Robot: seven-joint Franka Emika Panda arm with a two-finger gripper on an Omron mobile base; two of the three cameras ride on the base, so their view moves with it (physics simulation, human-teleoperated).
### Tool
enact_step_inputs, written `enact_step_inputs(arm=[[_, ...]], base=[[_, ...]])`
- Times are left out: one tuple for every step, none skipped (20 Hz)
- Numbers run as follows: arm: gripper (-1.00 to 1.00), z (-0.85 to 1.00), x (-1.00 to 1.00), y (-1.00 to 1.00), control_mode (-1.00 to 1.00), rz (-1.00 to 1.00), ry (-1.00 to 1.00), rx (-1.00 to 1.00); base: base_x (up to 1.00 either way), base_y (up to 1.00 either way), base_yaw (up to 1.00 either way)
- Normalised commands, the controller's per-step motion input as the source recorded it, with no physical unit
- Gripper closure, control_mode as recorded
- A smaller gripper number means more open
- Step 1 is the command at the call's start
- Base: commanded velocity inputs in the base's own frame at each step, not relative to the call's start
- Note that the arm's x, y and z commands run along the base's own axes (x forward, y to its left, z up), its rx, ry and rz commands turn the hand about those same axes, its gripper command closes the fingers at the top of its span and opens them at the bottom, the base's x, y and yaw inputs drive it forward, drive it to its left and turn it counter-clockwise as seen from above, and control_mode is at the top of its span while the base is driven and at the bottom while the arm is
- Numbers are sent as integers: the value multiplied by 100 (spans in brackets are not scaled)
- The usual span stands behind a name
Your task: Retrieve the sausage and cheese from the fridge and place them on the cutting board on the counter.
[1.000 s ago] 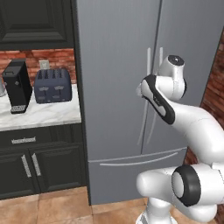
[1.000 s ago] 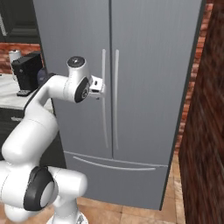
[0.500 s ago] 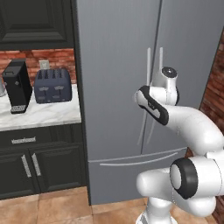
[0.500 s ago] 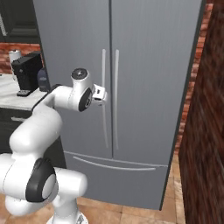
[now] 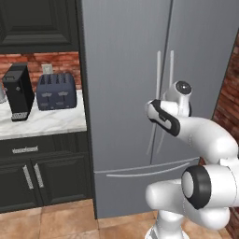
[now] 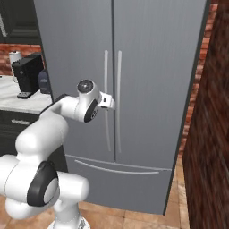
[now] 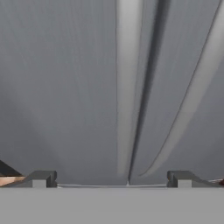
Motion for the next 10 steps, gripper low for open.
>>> enact_step_inputs(arm=[[-100,0,4,-7,-100,0,-7,0],[-100,0,1,-1,-100,0,-6,0],[-100,0,11,0,-100,0,-3,0],[-100,0,15,0,-100,0,-2,0],[-100,0,19,0,-100,0,-1,0],[-100,0,23,0,-100,0,0,0],[-100,0,25,0,-100,0,0,0],[-100,0,29,0,-100,0,0,0],[-100,0,26,0,-100,0,0,0],[-100,0,24,0,-100,0,0,0]], base=[[0,0,0],[0,0,0],[0,0,0],[0,0,0],[0,0,0],[0,0,0],[0,0,0],[0,0,0],[0,0,0],[0,0,0]])
